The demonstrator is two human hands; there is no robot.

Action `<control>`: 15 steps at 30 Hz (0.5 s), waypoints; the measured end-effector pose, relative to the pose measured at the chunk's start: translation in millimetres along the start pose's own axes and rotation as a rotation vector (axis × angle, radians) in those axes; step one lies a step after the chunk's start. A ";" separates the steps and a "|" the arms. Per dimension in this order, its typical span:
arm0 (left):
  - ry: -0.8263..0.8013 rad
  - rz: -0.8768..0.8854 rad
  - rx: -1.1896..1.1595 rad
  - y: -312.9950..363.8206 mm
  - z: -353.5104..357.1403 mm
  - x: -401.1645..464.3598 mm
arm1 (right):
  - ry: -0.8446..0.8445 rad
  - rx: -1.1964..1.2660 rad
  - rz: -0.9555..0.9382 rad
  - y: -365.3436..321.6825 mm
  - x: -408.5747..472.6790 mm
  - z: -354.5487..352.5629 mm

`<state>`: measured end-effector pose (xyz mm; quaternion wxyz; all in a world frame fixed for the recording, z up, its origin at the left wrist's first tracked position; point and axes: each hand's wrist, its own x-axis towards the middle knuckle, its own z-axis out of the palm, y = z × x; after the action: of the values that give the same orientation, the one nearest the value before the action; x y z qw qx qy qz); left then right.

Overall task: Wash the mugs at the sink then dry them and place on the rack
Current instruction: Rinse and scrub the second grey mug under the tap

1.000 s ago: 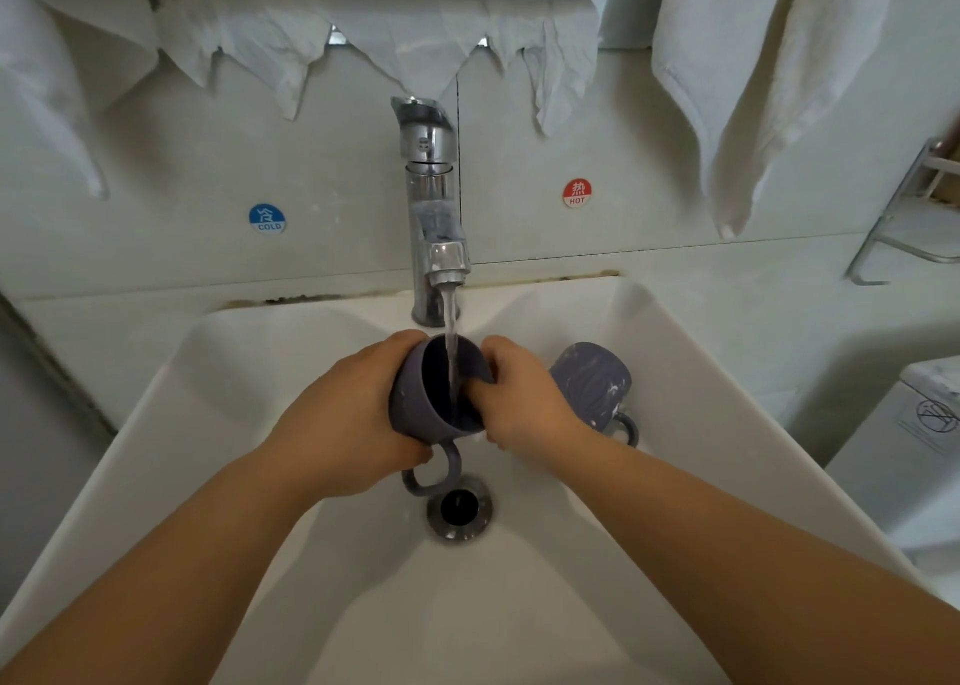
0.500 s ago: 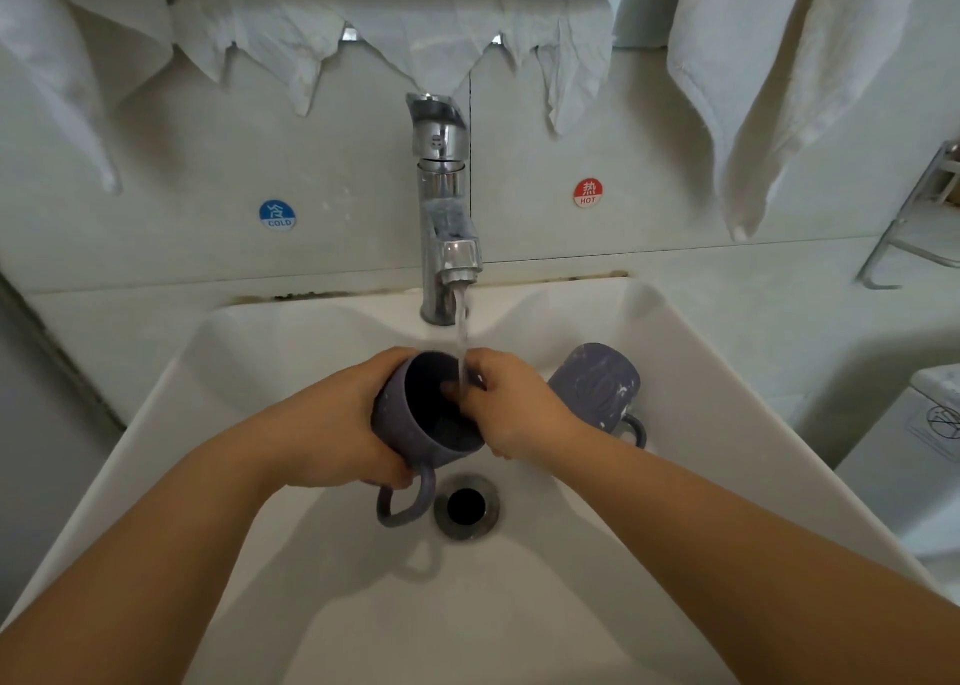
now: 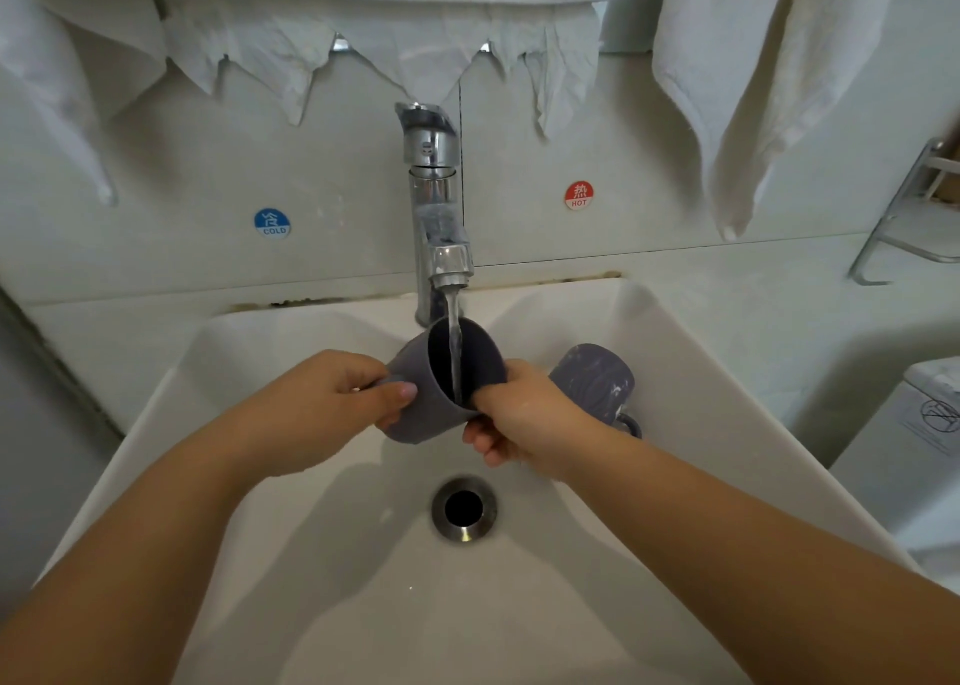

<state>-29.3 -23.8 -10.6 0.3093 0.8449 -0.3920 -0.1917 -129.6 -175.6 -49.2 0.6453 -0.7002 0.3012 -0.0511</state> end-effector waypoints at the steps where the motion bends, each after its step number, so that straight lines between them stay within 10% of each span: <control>1: 0.026 0.011 0.003 0.1 -0.5 -0.3 | -0.030 -0.007 0.000 -0.1 -1.4 -0.2; 15: 0.105 0.056 -0.271 -6.6 -2.0 1.4 | 0.155 -0.395 -0.178 6.5 6.6 3.7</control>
<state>-23.7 -20.9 -13.7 0.4460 0.7929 -0.3693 -0.1898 -124.8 -175.6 -58.0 0.4634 -0.8308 0.2910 -0.1012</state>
